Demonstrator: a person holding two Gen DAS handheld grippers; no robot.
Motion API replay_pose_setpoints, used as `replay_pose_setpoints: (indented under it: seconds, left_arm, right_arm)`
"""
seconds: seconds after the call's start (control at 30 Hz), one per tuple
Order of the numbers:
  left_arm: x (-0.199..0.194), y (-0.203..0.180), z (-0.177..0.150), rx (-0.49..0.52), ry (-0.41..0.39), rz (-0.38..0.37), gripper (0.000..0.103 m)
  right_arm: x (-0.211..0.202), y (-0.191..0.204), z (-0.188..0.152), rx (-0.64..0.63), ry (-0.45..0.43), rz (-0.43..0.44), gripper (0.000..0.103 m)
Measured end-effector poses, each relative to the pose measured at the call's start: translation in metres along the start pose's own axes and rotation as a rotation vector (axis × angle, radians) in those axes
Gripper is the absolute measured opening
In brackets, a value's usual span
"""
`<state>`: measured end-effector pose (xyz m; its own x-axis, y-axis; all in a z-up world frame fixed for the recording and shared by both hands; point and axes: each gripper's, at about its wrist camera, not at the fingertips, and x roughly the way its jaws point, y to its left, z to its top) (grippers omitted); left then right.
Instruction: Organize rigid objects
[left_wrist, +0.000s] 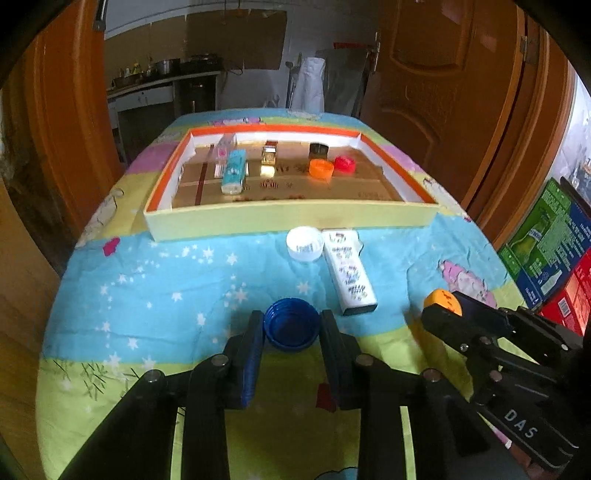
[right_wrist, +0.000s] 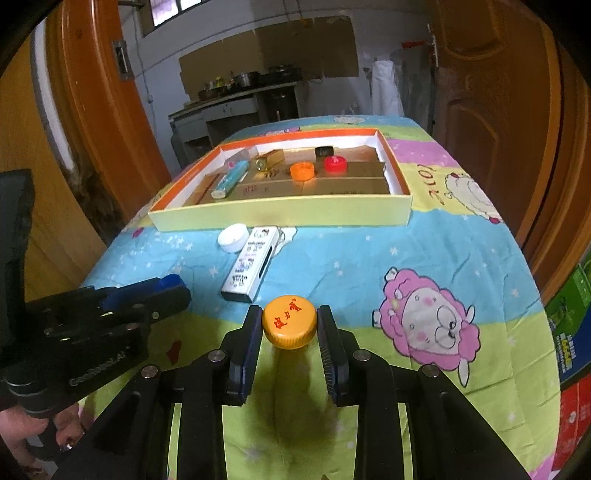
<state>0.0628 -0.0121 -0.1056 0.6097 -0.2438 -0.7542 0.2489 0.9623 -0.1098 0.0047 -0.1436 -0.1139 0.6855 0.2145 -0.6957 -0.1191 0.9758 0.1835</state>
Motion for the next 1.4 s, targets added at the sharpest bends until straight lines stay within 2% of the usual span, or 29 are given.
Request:
replay_pose_setpoints:
  seconds: [0.4, 0.93, 1.4]
  left_arm:
    - [-0.013, 0.007, 0.037, -0.024, -0.056, 0.005, 0.030]
    - [0.004, 0.006, 0.076, -0.050, -0.076, 0.005, 0.030]
    - [0.016, 0.000, 0.105, -0.049, -0.091, 0.021, 0.030]
  right_arm:
    - [-0.007, -0.002, 0.034, -0.005, -0.055, -0.012, 0.031]
    - [-0.001, -0.010, 0.080, -0.028, -0.096, -0.023, 0.031]
    - [0.007, -0.017, 0.105, -0.039, -0.120, -0.035, 0.031]
